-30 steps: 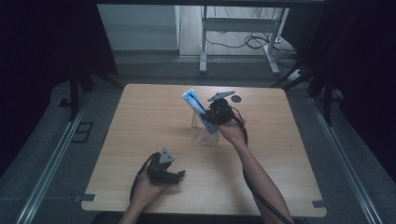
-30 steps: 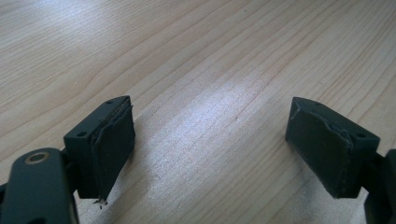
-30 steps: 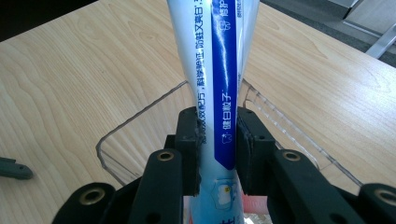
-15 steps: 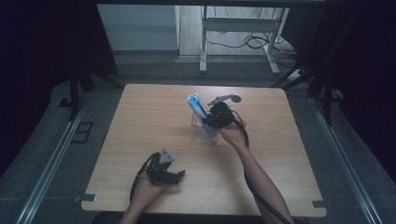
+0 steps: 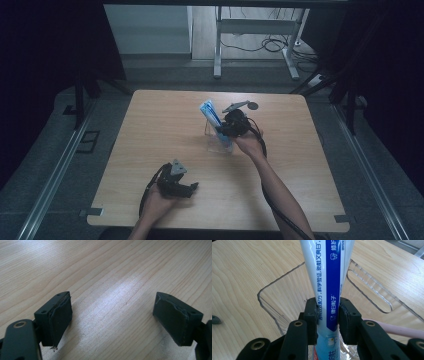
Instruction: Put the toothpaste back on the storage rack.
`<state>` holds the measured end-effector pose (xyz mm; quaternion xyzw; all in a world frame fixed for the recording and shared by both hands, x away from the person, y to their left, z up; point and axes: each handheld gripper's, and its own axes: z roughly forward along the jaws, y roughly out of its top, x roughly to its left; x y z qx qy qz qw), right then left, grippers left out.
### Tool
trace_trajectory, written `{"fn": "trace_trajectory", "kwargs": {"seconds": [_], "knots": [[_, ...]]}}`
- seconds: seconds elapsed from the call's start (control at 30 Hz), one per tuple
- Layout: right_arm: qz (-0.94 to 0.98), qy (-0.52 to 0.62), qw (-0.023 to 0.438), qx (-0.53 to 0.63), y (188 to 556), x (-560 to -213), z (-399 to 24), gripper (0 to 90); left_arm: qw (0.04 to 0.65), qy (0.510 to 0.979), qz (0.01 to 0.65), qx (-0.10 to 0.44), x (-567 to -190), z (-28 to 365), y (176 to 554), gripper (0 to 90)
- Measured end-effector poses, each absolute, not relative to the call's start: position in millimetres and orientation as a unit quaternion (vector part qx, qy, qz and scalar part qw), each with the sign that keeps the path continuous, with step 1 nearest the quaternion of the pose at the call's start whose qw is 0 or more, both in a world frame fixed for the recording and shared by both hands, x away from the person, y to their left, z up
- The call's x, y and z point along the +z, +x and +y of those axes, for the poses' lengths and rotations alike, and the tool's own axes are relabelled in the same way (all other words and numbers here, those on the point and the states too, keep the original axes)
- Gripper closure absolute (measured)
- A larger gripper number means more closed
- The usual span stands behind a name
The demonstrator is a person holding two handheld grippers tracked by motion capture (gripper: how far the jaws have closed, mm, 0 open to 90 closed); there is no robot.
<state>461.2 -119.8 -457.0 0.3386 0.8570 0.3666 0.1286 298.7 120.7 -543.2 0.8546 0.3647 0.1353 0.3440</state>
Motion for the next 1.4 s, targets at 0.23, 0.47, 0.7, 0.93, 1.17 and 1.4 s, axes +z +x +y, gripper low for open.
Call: {"fn": "trace_trajectory", "kwargs": {"seconds": [0.23, 0.47, 0.7, 0.93, 1.17, 1.4], "knots": [[0.854, 0.337, 0.120, 0.377, 460, -452, -121, 60.4, 0.345, 0.854, 0.365, 0.135, -543, 121, 299, 15.9], [0.854, 0.328, 0.111, 0.388, 454, -442, -128, 53.3, 0.344, 0.855, 0.365, 0.135, -543, 121, 299, 15.9], [0.852, 0.327, 0.099, 0.398, 448, -435, -137, 51.1, 0.346, 0.853, 0.366, 0.135, -543, 120, 299, 15.9], [0.855, 0.318, 0.094, 0.398, 439, -431, -144, 46.7, 0.346, 0.853, 0.366, 0.135, -543, 120, 299, 15.9], [0.860, 0.308, 0.094, 0.397, 433, -432, -145, 40.7, 0.346, 0.853, 0.366, 0.135, -543, 120, 299, 15.9], [0.860, 0.300, 0.099, 0.400, 426, -435, -146, 34.4, 0.346, 0.853, 0.366, 0.135, -543, 120, 299, 15.9]]}}
